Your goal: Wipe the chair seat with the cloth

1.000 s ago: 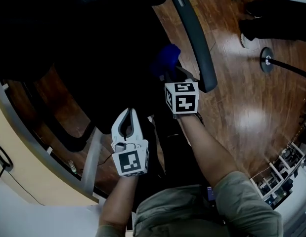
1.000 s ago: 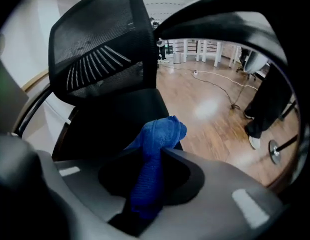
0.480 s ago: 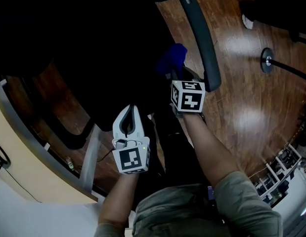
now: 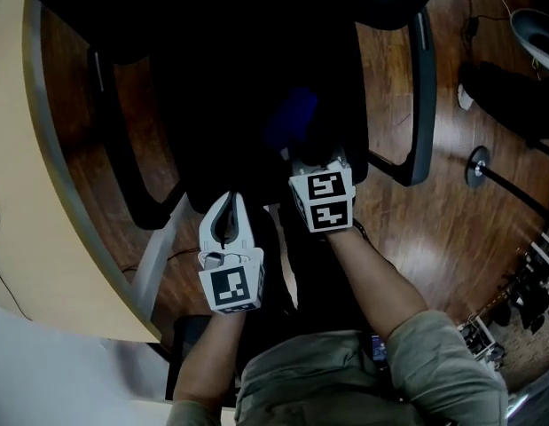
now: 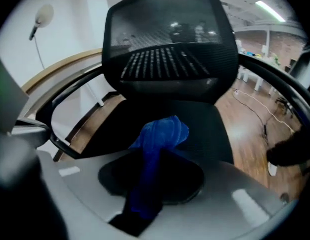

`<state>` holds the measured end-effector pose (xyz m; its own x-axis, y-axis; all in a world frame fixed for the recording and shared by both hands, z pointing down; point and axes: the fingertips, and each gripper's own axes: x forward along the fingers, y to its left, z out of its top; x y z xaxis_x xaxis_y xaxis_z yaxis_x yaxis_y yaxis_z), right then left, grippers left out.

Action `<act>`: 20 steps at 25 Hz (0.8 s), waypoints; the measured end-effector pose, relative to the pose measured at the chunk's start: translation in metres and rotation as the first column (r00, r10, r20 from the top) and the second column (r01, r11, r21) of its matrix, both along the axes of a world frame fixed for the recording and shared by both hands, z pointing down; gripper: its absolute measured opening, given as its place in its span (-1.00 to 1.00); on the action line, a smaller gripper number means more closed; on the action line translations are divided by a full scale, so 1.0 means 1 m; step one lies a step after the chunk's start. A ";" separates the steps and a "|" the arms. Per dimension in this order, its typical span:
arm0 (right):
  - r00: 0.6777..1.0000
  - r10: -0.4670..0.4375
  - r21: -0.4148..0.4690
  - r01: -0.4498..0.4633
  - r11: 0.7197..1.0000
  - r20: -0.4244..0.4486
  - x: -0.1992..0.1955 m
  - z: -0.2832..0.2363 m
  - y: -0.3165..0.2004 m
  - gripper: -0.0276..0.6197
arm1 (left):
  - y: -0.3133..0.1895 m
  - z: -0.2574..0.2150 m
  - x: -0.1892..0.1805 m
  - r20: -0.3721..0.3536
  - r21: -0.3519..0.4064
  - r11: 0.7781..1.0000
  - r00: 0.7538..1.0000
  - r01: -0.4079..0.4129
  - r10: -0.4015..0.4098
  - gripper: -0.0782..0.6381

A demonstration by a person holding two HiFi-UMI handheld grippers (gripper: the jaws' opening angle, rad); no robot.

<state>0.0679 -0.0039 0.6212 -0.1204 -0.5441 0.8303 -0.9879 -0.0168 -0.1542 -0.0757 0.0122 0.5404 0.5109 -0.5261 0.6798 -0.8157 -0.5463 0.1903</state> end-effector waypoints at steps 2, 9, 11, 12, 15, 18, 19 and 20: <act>0.991 -0.135 0.021 0.134 0.991 0.017 -0.044 -0.004 -0.010 -0.64 | 0.000 0.001 -0.022 0.006 0.007 0.999 0.999 0.050 -0.050 -0.77; 0.875 -0.482 0.053 0.480 0.876 0.043 -0.172 -0.002 -0.006 -0.64 | 0.008 -0.004 -0.094 0.033 0.017 0.980 0.980 0.197 -0.198 -0.77; 0.842 -0.536 0.042 0.534 0.844 0.056 -0.198 0.002 -0.001 -0.64 | 0.013 -0.006 -0.110 0.036 0.017 0.976 0.976 0.216 -0.216 -0.77; 0.824 -0.563 0.035 0.562 0.827 0.063 -0.211 0.005 0.003 -0.63 | 0.017 -0.007 -0.117 0.037 0.017 0.975 0.974 0.223 -0.223 -0.77; 0.760 -0.645 0.003 0.647 0.762 0.080 -0.244 0.018 0.017 -0.64 | 0.022 -0.004 -0.140 0.045 0.026 0.964 0.963 0.264 -0.265 -0.77; 0.722 -0.687 -0.020 0.691 0.723 0.082 -0.259 0.028 0.027 -0.64 | 0.027 -0.001 -0.152 0.051 0.019 0.959 0.958 0.283 -0.283 -0.77; 0.722 -0.687 -0.026 0.691 0.723 0.082 -0.260 0.030 0.028 -0.64 | 0.029 0.000 -0.153 0.051 0.017 0.961 0.960 0.276 -0.277 -0.77; 0.726 -0.683 -0.031 0.687 0.726 0.082 -0.260 0.032 0.029 -0.64 | 0.031 0.001 -0.154 0.050 0.017 0.963 0.961 0.270 -0.271 -0.77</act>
